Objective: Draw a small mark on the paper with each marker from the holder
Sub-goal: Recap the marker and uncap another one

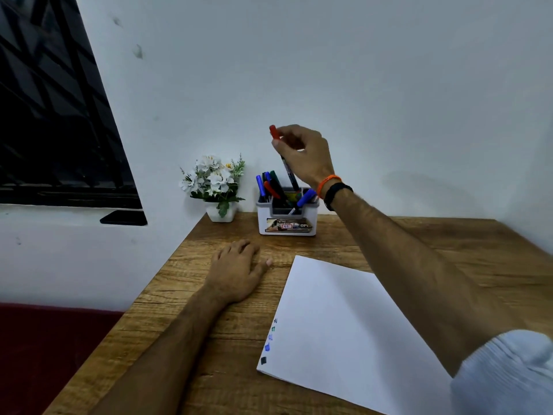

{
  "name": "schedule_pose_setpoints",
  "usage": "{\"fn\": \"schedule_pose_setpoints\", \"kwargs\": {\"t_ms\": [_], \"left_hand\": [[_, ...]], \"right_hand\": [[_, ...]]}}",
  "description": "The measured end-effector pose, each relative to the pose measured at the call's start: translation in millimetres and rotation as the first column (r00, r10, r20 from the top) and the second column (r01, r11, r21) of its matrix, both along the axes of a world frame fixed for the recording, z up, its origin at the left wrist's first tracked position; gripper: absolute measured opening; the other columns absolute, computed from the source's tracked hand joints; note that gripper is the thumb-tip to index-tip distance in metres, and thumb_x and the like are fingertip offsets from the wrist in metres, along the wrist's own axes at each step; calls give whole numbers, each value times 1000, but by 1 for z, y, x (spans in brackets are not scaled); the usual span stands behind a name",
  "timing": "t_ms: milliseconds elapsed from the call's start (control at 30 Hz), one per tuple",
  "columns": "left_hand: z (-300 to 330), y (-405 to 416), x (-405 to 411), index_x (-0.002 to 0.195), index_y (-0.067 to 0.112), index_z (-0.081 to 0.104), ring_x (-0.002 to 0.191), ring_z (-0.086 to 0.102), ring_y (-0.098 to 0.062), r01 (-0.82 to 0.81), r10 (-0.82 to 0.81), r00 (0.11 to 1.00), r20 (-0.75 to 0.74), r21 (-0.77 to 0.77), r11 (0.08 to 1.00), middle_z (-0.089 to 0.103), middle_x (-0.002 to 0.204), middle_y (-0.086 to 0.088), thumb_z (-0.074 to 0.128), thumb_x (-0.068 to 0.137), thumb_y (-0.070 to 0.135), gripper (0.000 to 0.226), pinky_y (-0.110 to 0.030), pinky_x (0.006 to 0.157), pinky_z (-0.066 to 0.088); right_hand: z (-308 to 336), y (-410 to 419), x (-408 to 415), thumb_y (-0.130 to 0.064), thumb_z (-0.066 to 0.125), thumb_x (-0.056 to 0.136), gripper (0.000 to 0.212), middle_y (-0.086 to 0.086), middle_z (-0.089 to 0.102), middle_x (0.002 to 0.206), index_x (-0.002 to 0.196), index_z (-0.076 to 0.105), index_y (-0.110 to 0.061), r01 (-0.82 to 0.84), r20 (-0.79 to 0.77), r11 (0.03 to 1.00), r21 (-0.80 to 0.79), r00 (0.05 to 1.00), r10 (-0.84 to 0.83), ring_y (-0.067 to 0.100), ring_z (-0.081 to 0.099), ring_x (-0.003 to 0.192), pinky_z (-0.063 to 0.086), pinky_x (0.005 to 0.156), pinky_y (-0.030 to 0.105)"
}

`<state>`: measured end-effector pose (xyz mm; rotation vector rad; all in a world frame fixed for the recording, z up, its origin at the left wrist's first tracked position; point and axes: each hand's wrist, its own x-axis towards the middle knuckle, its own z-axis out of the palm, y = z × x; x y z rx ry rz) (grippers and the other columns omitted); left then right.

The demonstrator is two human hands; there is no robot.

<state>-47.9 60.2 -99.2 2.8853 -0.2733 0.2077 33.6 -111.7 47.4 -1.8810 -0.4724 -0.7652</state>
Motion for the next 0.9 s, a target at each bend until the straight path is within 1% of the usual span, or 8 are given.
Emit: {"fn": "schedule_pose_setpoints", "kwargs": {"t_ms": [167, 300, 333, 433, 500, 533, 733, 900], "left_hand": [[1, -1, 0, 146, 23, 39, 144, 26, -21, -2, 1, 1000, -7, -27, 1000, 31, 157, -2, 32, 96, 60, 62, -45, 116, 17], [3, 1, 0, 137, 16, 50, 130, 45, -23, 37, -26, 996, 80, -137, 990, 50, 143, -7, 48, 95, 51, 55, -40, 108, 35], [5, 1, -1, 133, 15, 54, 122, 52, -23, 53, -23, 990, 136, -220, 974, 57, 134, -7, 51, 95, 45, 48, -36, 102, 40], [20, -4, -9, 110, 19, 68, 94, 66, -19, 73, 20, 990, 143, -615, 785, 72, 102, 0, 51, 97, 43, 32, -31, 80, 50], [31, -8, -14, 99, 17, 71, 78, 68, -18, 93, -72, 995, 64, -823, 561, 73, 85, 1, 52, 93, 49, 37, -32, 70, 53], [35, -10, -17, 97, 15, 71, 73, 67, -17, 113, -129, 990, 53, -852, 511, 72, 81, 1, 55, 89, 49, 38, -31, 66, 53], [34, -23, -27, 89, 11, 74, 60, 65, -9, 214, -241, 967, 84, -782, 585, 74, 79, -3, 79, 75, 16, 16, -19, 56, 52], [36, -18, -25, 90, 4, 72, 63, 66, -4, 210, -192, 974, 117, -775, 596, 72, 82, -7, 75, 78, 5, 12, -15, 62, 52]], "right_hand": [[-18, -4, -37, -15, 71, 89, 23, 6, 67, 93, 112, 70, -13, -280, -203, 958, 62, 936, 287, 15, 68, 58, 50, 50, 21], [-59, -12, -65, -20, 85, 75, 24, 0, 72, 84, 96, 75, -14, -252, -327, 959, -131, 924, 198, 7, 69, 73, 59, 70, 28], [-68, -16, -72, -21, 87, 73, 25, -4, 71, 82, 94, 75, -15, -240, -342, 958, -158, 923, 175, 2, 67, 74, 57, 73, 23], [-86, -29, -91, -23, 89, 69, 27, -17, 66, 78, 90, 71, -23, -176, -318, 948, -265, 944, 86, -12, 60, 68, 45, 64, 5], [-95, -35, -97, -23, 89, 68, 34, -16, 65, 79, 92, 66, -25, -147, -323, 946, -289, 945, 48, -7, 62, 66, 49, 68, 14], [-98, -37, -100, -23, 90, 67, 37, -15, 65, 80, 95, 65, -24, -136, -311, 941, -311, 950, 34, -3, 63, 71, 52, 72, 19], [-102, -47, -105, -28, 93, 62, 47, -9, 69, 80, 100, 64, -20, -178, -288, 902, -394, 955, 63, -3, 63, 70, 52, 70, 15], [-100, -68, -105, -39, 87, 69, 27, -10, 66, 66, 83, 75, -20, -138, -276, 865, -482, 961, -1, 4, 62, 61, 51, 62, 22]]}}
